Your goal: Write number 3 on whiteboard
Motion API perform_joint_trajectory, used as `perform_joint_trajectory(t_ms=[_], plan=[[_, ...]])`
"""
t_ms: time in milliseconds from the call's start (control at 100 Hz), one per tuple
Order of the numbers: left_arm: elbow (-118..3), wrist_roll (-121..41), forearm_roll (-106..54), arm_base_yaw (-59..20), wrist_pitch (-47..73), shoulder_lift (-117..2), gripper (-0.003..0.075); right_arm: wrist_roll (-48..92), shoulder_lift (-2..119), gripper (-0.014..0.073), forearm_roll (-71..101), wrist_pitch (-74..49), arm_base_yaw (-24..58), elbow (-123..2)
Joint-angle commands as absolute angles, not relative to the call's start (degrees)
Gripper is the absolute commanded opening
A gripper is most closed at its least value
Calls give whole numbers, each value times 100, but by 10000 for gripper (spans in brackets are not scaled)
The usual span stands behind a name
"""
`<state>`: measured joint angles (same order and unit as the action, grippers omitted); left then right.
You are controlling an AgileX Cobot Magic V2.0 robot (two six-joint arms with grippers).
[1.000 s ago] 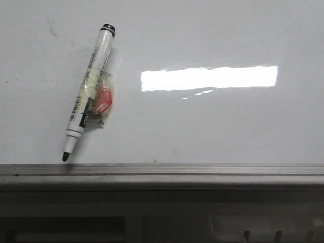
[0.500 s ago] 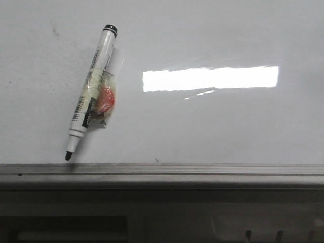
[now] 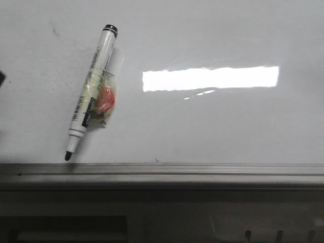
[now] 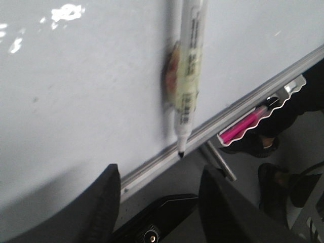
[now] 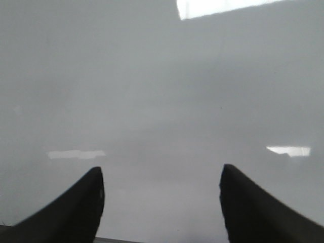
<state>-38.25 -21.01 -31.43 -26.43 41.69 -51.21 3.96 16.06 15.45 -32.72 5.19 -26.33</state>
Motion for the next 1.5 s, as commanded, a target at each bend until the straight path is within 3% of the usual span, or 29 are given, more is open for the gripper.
perform_joint_trajectory(t_ms=[0, 190, 530, 650, 760, 940, 1210, 1490], plan=[[-4100, -1825, -3346, -3063, 3398, -5400, 314, 473, 1727, 438, 1561, -2891, 533, -2822], [-4103, -1738, -3348, -3515, 3148, -6142, 314, 473, 1727, 438, 1561, -2902, 533, -2822], [-4103, -1738, -3348, -3568, 2463, -6663, 304, 473, 1727, 438, 1561, -2927, 562, -2822], [-4103, -1738, -3348, -3568, 2411, -6786, 193, 473, 1727, 438, 1561, -2927, 562, -2822], [-4103, -1738, -3348, -3568, 2411, -6842, -23, 473, 1727, 438, 1733, -2917, 644, -2822], [-4395, -1923, -3359, -3799, 2528, -6502, -21, 1410, 1740, 438, 2044, -3181, 1171, -3054], [-5263, -5490, -3321, -5146, 3615, -5886, -21, 4965, 2698, 438, 4141, -4192, 2404, -3804], [-5304, -5602, -3310, -5497, 3562, -5872, -21, 5186, 4260, 438, 4140, -4020, 3925, -4691]])
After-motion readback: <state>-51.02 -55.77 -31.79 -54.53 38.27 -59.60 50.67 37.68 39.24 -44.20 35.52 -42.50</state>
